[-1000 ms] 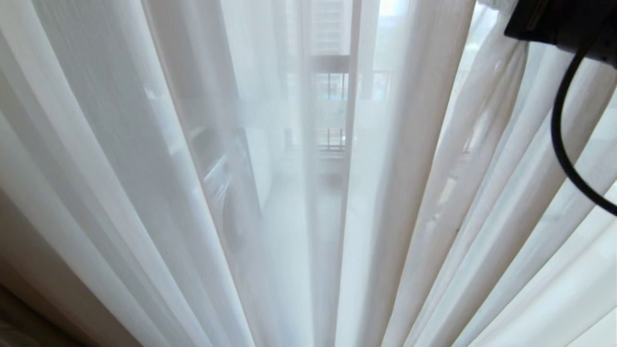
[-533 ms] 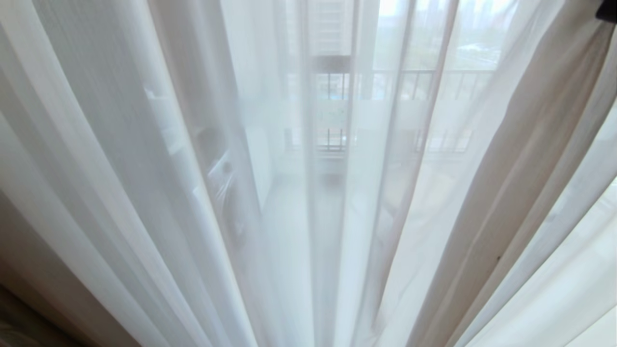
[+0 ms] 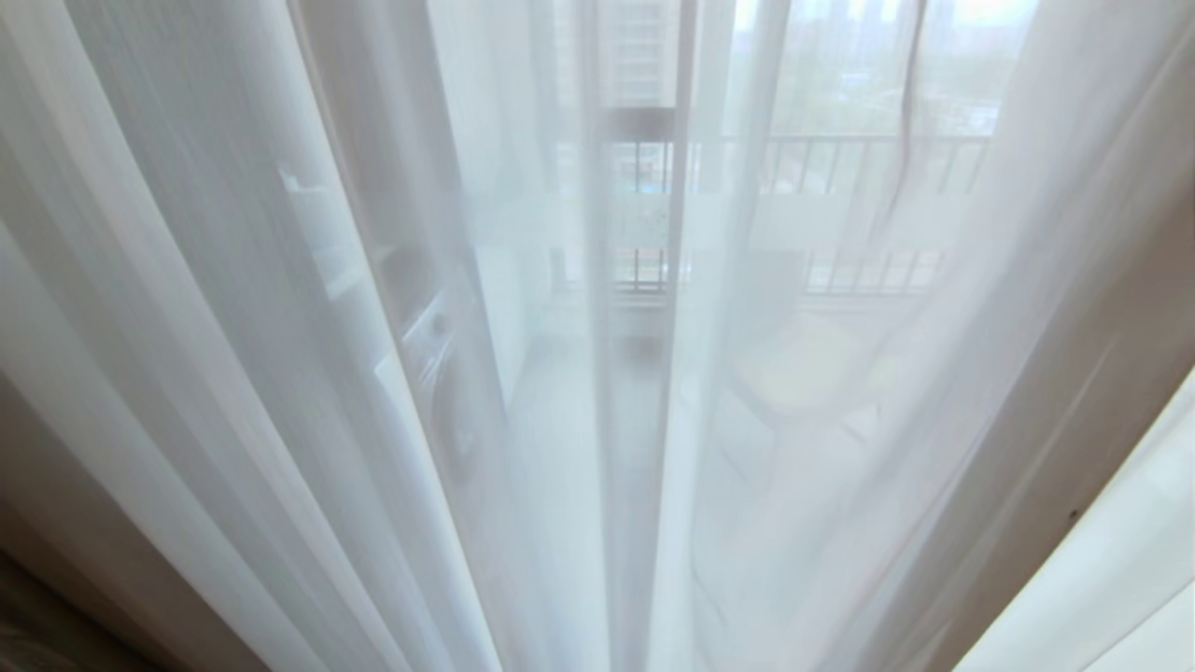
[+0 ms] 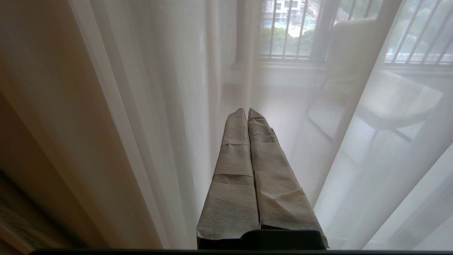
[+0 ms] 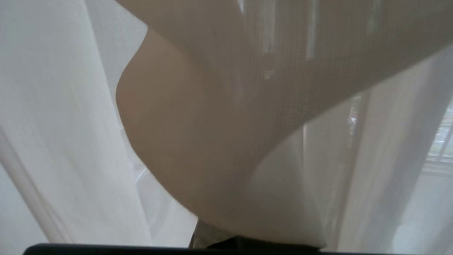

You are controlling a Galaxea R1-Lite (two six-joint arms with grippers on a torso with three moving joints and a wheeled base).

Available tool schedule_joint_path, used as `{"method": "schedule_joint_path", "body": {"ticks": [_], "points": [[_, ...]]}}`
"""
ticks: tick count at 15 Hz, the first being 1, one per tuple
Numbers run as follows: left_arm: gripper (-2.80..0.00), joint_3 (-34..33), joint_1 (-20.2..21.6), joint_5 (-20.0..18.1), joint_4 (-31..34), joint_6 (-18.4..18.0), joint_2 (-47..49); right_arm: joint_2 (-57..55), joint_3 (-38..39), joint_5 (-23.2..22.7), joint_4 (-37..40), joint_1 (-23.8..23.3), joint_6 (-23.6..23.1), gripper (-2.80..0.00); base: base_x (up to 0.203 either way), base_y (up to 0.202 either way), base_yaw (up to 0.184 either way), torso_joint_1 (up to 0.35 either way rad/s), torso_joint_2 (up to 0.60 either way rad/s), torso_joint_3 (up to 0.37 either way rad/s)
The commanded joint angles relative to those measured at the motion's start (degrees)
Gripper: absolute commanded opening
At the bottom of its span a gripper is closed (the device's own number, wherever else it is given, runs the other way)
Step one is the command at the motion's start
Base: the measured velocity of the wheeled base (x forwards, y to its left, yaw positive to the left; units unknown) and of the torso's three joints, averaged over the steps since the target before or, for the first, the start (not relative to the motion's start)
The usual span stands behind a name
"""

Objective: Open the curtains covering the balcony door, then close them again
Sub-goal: Close the inner curtains on both sides

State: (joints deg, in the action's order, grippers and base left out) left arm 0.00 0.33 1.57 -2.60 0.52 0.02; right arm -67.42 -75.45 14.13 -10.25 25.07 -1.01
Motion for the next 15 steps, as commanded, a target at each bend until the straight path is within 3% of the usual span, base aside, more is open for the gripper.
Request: {"method": "schedule_joint_path", "body": {"ticks": [1, 7, 15], "points": [[-2.8, 0.0, 0.0, 0.0, 0.0, 0.1, 0.0, 1.1, -0.1, 0.0, -0.1, -4.7, 0.0, -2.8, 0.0, 0.0, 0.0, 0.0, 0.0, 0.0], [-2.8, 0.0, 0.0, 0.1, 0.0, 0.1, 0.0, 2.2, -0.7, -0.1, 2.1, -19.4, 0.2, -2.8, 0.0, 0.0, 0.0, 0.0, 0.0, 0.0], [-2.8, 0.0, 0.0, 0.1, 0.0, 0.1, 0.0, -4.3, -4.3, -0.5, 1.5, -44.1, 3.8, -2.8, 0.0, 0.0, 0.0, 0.0, 0.0, 0.0]]}}
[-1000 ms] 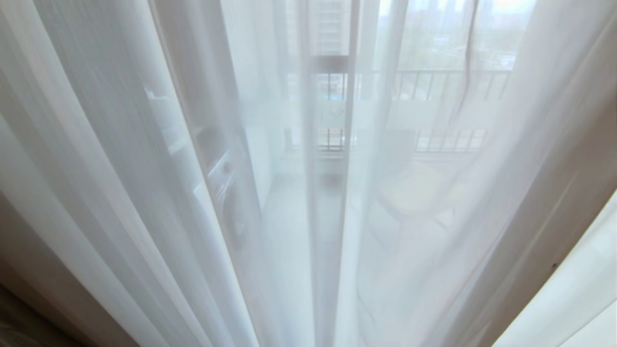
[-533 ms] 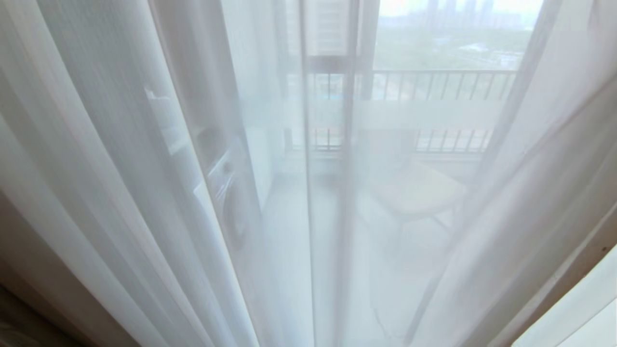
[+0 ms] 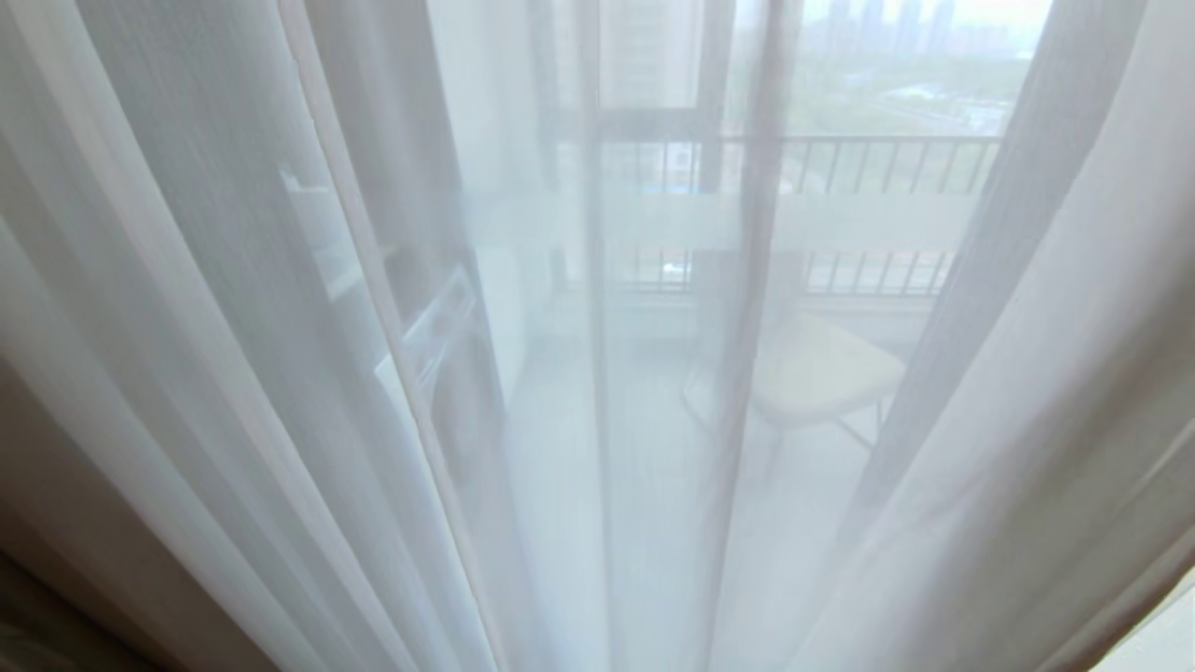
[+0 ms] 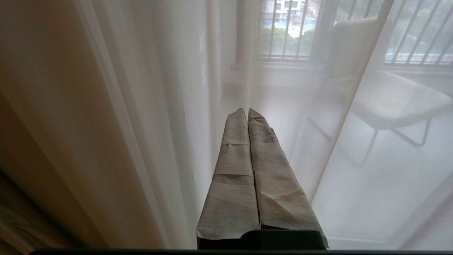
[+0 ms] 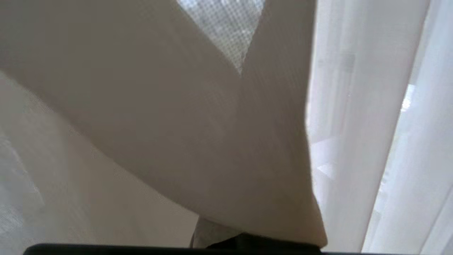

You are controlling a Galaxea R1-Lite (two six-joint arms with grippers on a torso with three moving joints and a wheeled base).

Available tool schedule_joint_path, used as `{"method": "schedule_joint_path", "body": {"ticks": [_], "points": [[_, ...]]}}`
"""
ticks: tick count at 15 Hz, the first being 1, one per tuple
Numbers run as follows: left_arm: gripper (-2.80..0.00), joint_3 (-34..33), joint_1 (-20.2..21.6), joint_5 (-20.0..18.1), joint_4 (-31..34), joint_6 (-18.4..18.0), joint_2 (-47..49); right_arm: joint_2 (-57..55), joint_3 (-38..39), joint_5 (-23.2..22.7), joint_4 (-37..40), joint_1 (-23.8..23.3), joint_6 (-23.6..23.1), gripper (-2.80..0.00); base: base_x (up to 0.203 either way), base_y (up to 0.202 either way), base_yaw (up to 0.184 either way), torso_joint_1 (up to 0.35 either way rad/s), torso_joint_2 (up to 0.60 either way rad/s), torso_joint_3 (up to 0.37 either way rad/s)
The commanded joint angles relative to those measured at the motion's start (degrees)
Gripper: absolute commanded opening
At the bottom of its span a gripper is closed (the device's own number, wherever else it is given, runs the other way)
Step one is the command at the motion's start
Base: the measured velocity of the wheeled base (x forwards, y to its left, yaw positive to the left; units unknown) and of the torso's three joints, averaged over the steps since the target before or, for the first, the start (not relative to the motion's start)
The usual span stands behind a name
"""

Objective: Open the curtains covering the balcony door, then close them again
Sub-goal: Close the inner curtains on both sides

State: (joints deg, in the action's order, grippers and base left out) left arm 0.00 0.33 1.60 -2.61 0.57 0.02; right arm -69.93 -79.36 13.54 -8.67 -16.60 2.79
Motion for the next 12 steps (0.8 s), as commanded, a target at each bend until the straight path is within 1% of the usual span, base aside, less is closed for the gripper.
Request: {"method": "schedule_joint_path", "body": {"ticks": [1, 3, 6, 8, 9, 12], "points": [[-2.8, 0.0, 0.0, 0.0, 0.0, 0.0, 0.0, -2.7, -0.9, 0.1, -0.1, -5.0, 0.6, -2.8, 0.0, 0.0, 0.0, 0.0, 0.0, 0.0], [-2.8, 0.0, 0.0, 0.0, 0.0, 0.0, 0.0, -5.0, -2.4, -0.2, -0.1, -10.9, 2.6, -2.8, 0.0, 0.0, 0.0, 0.0, 0.0, 0.0], [-2.8, 0.0, 0.0, 0.0, 0.0, 0.0, 0.0, -8.5, -4.6, -4.0, -0.1, -20.1, 5.2, -2.8, 0.0, 0.0, 0.0, 0.0, 0.0, 0.0], [-2.8, 0.0, 0.0, 0.1, 0.0, 0.0, 0.0, -10.5, -5.4, -6.2, 0.0, -24.7, 7.0, -2.8, 0.0, 0.0, 0.0, 0.0, 0.0, 0.0], [-2.8, 0.0, 0.0, 0.0, 0.0, 0.0, 0.0, -11.5, -5.5, -6.7, 0.0, -26.8, 7.8, -2.8, 0.0, 0.0, 0.0, 0.0, 0.0, 0.0], [-2.8, 0.0, 0.0, 0.0, 0.0, 0.0, 0.0, -13.9, -5.5, -6.9, 0.0, -30.1, 9.2, -2.8, 0.0, 0.0, 0.0, 0.0, 0.0, 0.0]]}}
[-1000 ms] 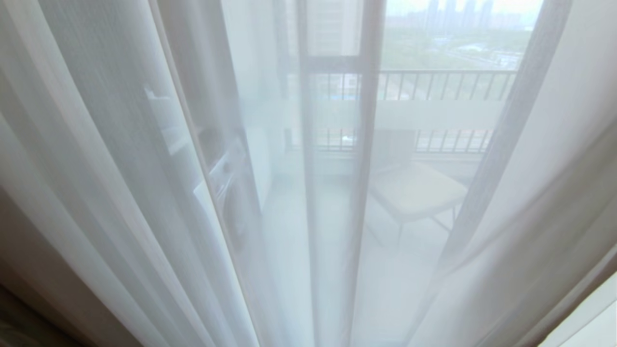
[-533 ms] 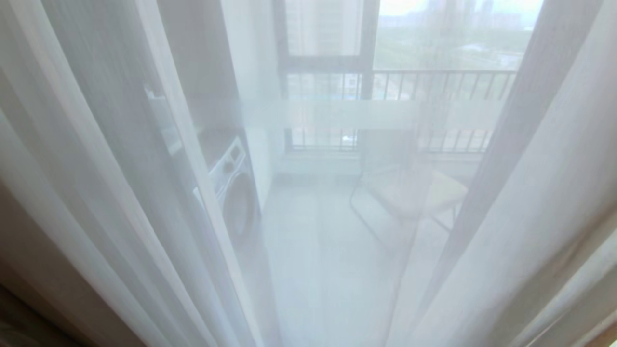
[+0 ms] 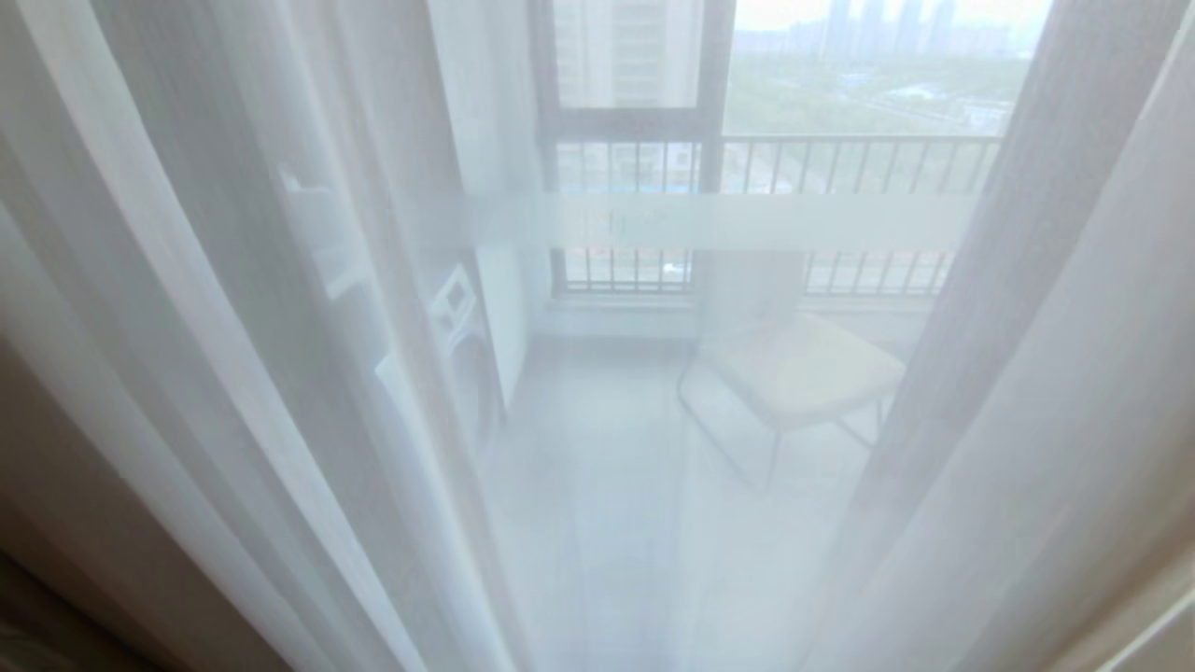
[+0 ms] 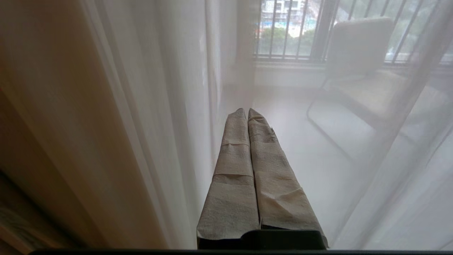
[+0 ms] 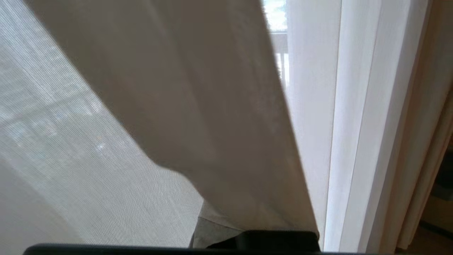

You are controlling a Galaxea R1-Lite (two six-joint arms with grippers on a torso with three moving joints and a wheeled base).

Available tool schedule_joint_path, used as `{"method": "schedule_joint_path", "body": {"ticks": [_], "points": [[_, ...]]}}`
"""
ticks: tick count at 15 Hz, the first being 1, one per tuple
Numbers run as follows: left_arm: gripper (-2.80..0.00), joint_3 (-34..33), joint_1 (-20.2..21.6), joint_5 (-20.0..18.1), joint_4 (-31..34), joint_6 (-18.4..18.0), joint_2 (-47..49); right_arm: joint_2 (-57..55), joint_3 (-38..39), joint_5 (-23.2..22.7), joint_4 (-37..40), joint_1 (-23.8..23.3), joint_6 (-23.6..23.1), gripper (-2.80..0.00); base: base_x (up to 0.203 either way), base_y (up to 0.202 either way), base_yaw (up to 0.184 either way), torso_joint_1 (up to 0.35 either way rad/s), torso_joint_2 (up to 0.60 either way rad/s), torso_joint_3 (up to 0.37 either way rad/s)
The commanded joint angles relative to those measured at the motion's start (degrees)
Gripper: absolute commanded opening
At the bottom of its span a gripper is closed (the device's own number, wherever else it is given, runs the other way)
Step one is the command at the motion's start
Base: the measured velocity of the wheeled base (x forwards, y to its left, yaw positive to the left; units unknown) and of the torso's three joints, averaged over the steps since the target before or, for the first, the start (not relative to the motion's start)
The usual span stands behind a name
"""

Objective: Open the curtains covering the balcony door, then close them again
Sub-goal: Close the inner curtains on both sides

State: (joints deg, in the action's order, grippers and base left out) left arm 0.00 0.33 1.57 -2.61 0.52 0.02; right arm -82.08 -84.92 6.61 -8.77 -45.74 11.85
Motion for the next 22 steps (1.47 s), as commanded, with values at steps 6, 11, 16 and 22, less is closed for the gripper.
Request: {"method": "schedule_joint_path", "body": {"ticks": [6, 11, 16, 22], "points": [[-2.8, 0.0, 0.0, 0.0, 0.0, 0.0, 0.0, -2.9, 1.0, 0.0, -0.1, -2.7, 0.1, -2.8, 0.0, 0.0, 0.0, 0.0, 0.0, 0.0], [-2.8, 0.0, 0.0, 0.0, 0.0, 0.1, 0.0, -1.3, 3.3, -11.1, -2.3, -2.3, -0.5, -2.8, 0.0, 0.0, 0.0, 0.0, 0.0, 0.0], [-2.8, 0.0, 0.0, 0.1, 0.0, 0.0, 0.0, 3.6, 8.7, -24.1, -7.5, 5.5, -0.6, -2.8, 0.0, 0.0, 0.0, 0.0, 0.0, 0.0], [-2.8, 0.0, 0.0, 0.0, 0.0, 0.1, 0.0, 7.2, 11.3, -27.9, -7.2, 25.2, -0.7, -2.8, 0.0, 0.0, 0.0, 0.0, 0.0, 0.0]]}}
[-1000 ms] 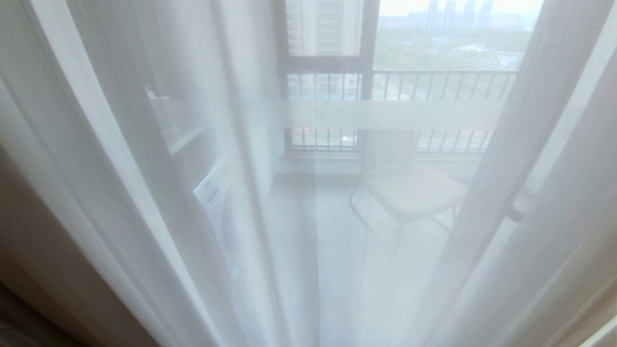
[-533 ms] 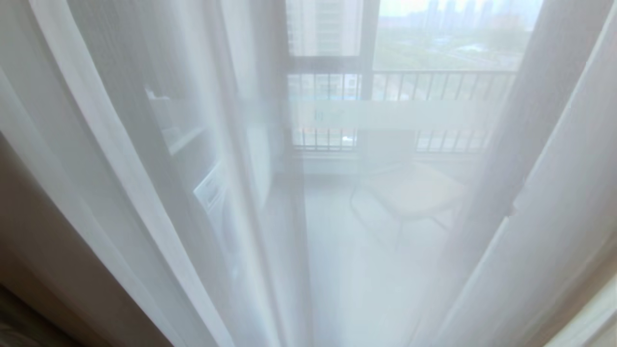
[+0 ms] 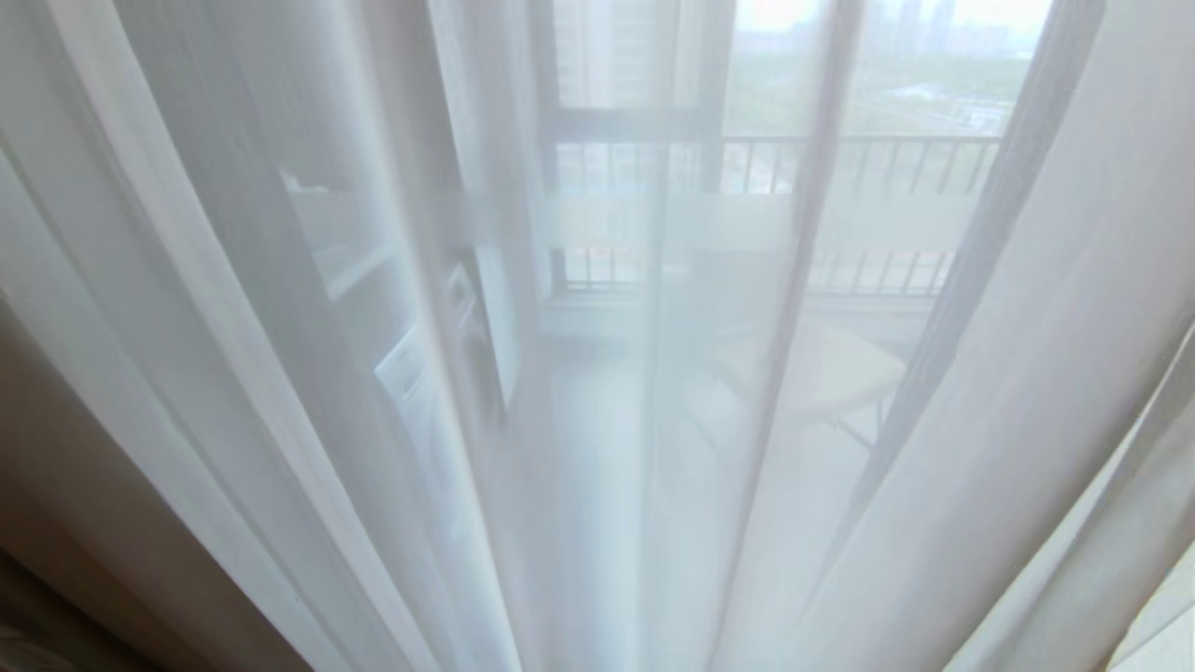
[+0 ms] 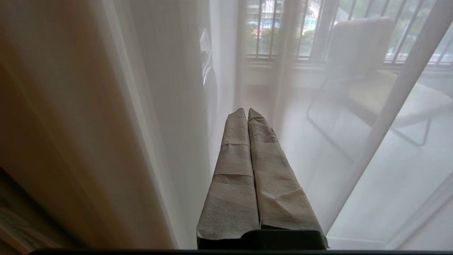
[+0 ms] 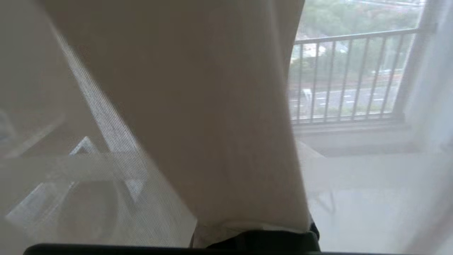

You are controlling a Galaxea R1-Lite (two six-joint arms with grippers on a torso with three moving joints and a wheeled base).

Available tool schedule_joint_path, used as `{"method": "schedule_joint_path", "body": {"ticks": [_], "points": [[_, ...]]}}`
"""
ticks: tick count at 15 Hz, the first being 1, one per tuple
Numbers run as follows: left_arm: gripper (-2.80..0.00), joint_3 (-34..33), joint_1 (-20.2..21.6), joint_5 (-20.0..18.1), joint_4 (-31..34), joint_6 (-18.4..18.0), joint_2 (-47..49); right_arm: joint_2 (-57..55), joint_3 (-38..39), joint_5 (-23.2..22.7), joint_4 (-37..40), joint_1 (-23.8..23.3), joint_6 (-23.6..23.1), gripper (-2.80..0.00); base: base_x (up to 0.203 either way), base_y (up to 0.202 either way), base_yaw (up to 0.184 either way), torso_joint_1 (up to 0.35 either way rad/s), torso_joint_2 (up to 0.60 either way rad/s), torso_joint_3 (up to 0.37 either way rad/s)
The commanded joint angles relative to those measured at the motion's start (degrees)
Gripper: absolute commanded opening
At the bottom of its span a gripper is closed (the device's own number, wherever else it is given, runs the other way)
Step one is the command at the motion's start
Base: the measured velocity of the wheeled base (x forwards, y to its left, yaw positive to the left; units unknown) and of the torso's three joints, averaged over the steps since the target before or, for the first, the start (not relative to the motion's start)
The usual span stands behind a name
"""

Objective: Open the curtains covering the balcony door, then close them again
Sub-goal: Close the inner curtains on both sides

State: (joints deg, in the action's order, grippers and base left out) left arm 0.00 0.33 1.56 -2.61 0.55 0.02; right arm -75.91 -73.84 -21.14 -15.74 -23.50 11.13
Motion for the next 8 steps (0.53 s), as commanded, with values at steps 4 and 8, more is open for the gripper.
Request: {"method": "schedule_joint_path", "body": {"ticks": [4, 8], "points": [[-2.8, 0.0, 0.0, 0.0, 0.0, 0.0, 0.0, 1.5, 3.5, 0.1, -0.4, 11.0, -2.6, -2.8, 0.0, 0.0, 0.0, 0.0, 0.0, 0.0], [-2.8, 0.0, 0.0, 0.0, 0.0, 0.0, 0.0, 1.9, 5.6, 0.1, -0.5, 11.2, -4.6, -2.8, 0.0, 0.0, 0.0, 0.0, 0.0, 0.0]]}}
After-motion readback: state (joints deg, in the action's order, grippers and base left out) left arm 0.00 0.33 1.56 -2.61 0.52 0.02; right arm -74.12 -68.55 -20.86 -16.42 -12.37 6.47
